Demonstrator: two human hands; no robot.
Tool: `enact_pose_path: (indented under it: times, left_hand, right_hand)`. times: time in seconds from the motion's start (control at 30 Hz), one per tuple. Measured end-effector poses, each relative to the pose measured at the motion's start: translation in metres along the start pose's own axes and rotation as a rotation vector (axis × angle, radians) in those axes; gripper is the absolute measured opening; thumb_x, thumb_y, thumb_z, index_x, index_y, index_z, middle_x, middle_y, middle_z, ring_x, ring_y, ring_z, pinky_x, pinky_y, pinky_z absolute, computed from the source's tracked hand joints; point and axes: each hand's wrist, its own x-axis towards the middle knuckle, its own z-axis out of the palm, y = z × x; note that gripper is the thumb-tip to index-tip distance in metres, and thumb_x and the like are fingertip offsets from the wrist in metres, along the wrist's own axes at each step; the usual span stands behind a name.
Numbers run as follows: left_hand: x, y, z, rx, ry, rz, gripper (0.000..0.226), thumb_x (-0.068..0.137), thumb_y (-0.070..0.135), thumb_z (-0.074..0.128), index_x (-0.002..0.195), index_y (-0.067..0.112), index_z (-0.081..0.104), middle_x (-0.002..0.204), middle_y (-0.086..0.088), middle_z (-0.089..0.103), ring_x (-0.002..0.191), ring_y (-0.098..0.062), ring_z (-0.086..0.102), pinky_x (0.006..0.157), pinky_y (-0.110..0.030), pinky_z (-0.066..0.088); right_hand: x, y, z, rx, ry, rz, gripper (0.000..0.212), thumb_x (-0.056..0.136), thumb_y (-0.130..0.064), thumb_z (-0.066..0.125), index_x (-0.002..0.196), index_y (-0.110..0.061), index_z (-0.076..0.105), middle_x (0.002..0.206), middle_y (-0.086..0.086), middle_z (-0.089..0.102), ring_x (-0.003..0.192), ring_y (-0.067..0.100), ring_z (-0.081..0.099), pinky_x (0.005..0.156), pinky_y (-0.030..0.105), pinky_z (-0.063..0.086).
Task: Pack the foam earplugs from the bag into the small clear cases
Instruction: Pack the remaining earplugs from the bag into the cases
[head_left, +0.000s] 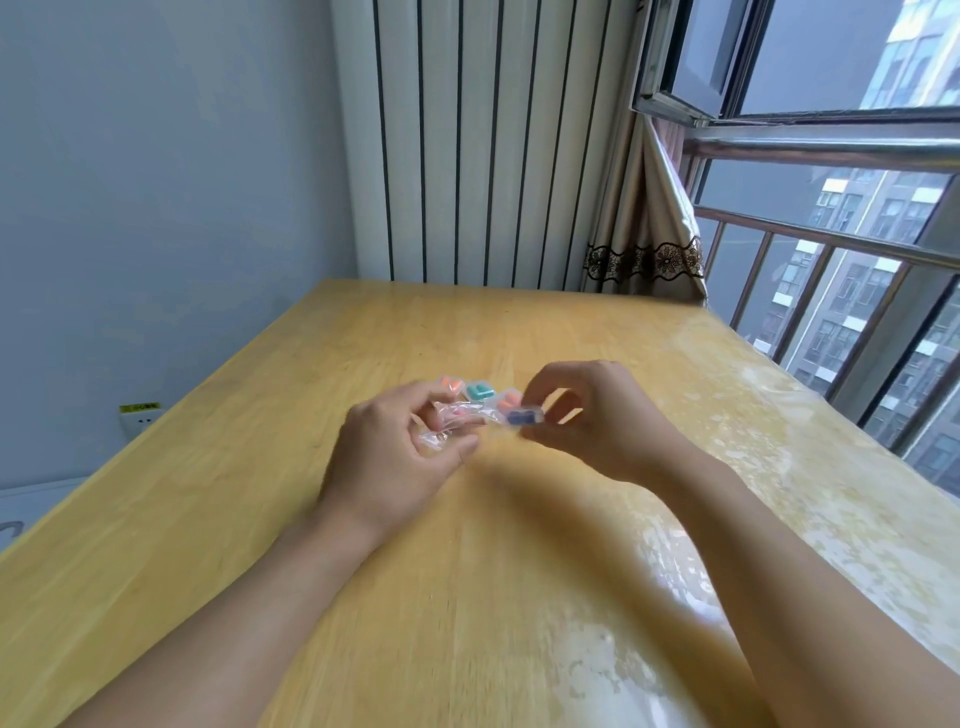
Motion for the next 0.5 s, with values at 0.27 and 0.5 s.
enact_pose_path:
  times: [0.27, 0.5]
  left_hand:
    - [0.007, -0.015, 0.007, 0.353, -0.358, -0.186, 0.079, 0.083, 0.068, 0.061, 0.152, 0.040, 0.035, 0.163, 0.016, 0.026, 0.152, -0.013, 0.017, 0.121, -0.036, 0.023]
    - [0.009, -0.013, 0.005, 0.211, -0.244, -0.211, 0.026, 0.088, 0.045, 0.049, 0.094, 0.031, 0.070, 0.089, 0.017, 0.063, 0.104, -0.013, 0.054, 0.097, -0.037, 0.042]
  right_hand:
    - [0.000, 0.019, 0.012, -0.274, -0.009, 0.106, 0.021, 0.073, -0.025, 0.090, 0.089, -0.023, 0.077, 0.092, -0.007, 0.067, 0.083, 0.018, 0.068, 0.073, 0.035, 0.056]
    - [-0.001, 0.007, 0.005, -0.343, -0.080, 0.176, 0.029, 0.072, -0.040, 0.090, 0.096, -0.027, 0.080, 0.105, -0.006, 0.071, 0.087, 0.017, 0.065, 0.072, 0.033, 0.055]
